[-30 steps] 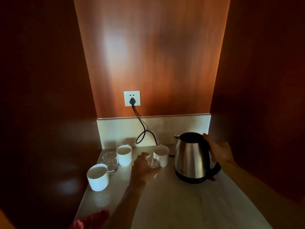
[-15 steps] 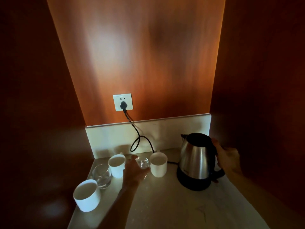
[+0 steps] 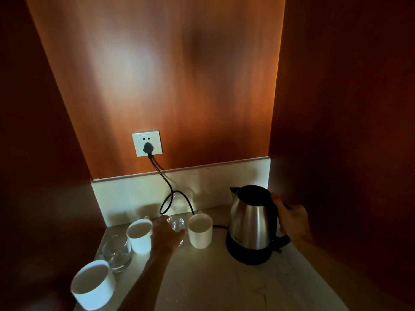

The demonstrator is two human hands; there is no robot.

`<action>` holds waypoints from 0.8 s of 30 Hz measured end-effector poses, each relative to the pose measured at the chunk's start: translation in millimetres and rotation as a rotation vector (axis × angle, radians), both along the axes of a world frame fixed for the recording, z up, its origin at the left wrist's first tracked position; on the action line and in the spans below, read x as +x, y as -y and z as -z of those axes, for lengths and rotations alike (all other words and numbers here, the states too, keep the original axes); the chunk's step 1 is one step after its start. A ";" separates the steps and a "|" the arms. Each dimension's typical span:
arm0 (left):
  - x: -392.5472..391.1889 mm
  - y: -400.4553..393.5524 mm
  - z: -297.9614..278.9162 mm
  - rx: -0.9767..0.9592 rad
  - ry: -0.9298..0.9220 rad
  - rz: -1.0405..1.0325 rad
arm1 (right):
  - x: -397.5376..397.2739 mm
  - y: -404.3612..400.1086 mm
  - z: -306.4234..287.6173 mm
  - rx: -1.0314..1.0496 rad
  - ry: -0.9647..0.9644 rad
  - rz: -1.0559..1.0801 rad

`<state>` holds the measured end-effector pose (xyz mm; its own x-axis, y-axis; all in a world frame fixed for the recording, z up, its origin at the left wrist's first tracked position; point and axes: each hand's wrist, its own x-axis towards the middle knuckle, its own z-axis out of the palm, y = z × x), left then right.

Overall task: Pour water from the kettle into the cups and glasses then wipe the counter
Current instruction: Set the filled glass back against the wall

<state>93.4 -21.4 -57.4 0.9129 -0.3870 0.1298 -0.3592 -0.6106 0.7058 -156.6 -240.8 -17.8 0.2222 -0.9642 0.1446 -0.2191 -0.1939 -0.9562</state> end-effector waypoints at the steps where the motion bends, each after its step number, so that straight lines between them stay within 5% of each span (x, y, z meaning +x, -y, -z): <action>1: -4.0 -1.4 -3.4 0.005 -0.006 0.010 | 0.3 0.4 0.2 0.000 0.000 -0.001; 7: -6.9 -6.5 -4.2 -0.115 -0.057 -0.022 | 0.5 0.8 1.2 -0.001 0.019 -0.011; 24: 32.6 -55.0 -30.7 0.139 0.180 0.011 | -0.3 -1.8 2.7 -0.061 -0.018 -0.035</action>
